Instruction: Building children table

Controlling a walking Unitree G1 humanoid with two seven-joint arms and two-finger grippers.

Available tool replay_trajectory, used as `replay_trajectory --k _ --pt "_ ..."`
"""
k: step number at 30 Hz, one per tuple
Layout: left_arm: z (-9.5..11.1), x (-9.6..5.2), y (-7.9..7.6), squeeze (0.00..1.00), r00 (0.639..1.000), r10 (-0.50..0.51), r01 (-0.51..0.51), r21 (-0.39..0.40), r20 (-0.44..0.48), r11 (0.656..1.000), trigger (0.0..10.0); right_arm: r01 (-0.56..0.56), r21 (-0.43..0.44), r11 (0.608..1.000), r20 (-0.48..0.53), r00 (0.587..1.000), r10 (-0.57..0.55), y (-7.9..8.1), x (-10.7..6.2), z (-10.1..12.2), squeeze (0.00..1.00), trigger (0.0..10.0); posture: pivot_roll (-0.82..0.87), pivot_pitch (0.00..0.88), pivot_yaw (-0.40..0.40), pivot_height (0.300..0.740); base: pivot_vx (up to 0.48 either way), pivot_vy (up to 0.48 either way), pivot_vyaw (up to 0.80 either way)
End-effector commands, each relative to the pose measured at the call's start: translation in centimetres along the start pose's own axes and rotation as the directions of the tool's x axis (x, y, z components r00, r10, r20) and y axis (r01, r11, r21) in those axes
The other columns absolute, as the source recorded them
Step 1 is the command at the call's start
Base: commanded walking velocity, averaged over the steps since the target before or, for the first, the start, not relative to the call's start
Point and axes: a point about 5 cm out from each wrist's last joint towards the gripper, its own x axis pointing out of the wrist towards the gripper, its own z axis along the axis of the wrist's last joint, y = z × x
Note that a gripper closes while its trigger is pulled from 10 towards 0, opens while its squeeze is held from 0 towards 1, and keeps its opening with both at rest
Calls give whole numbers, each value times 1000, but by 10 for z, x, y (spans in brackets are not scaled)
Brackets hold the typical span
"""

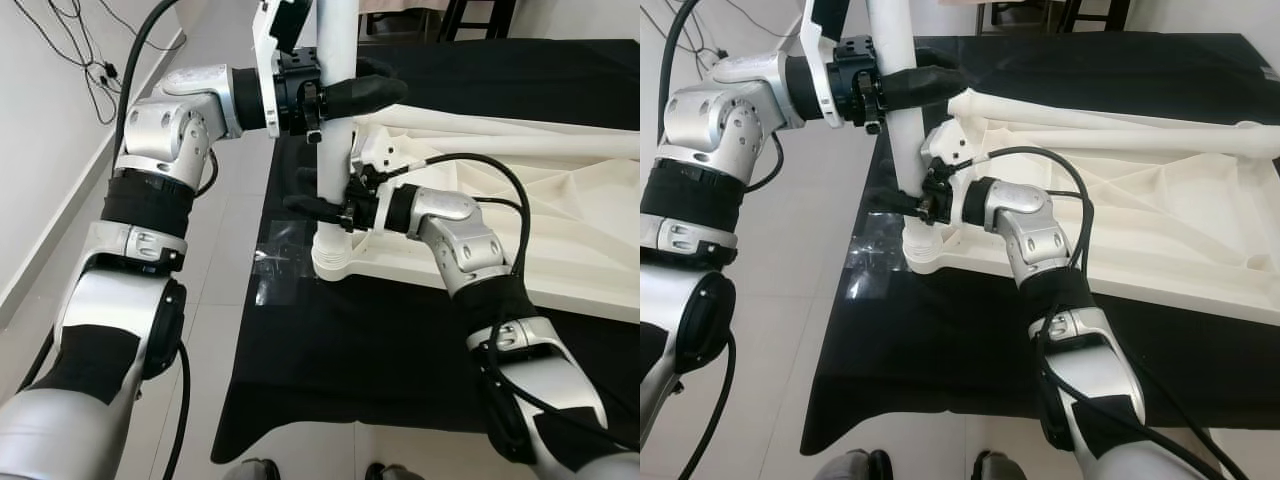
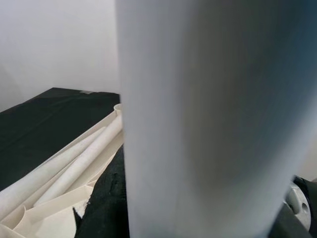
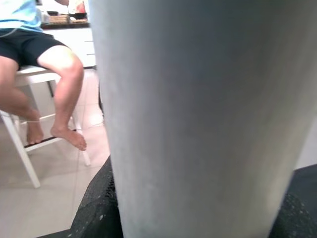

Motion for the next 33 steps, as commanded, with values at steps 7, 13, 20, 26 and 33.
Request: replay_trajectory --k 7,13,20,26,33 --pt "-9 10 -9 0 996 -78 77 -11 -44 997 0 -22 24 999 21 1000 21 0 7 -2 0 0 48 160 35 740 0 0 0" --pt "-6 14 1 0 999 26 -27 -15 -40 1000 10000 272 48 961 -85 960 -267 12 4 -41 0 0 44 156 32 740 0 0 0" --pt "-3 9 8 0 996 84 -85 -29 -37 996 10000 709 -24 705 -262 676 -689 62 7 -74 0 0 41 157 42 740 0 0 0" --pt "-6 11 8 0 994 91 -92 -20 -59 996 10000 705 -8 709 -226 689 -689 69 21 -75 0 0 45 141 35 740 0 0 0" --pt "-5 10 8 0 995 82 -83 -15 -53 996 0 737 -12 676 -234 655 -718 70 24 -69 0 0 44 135 38 740 0 0 0"
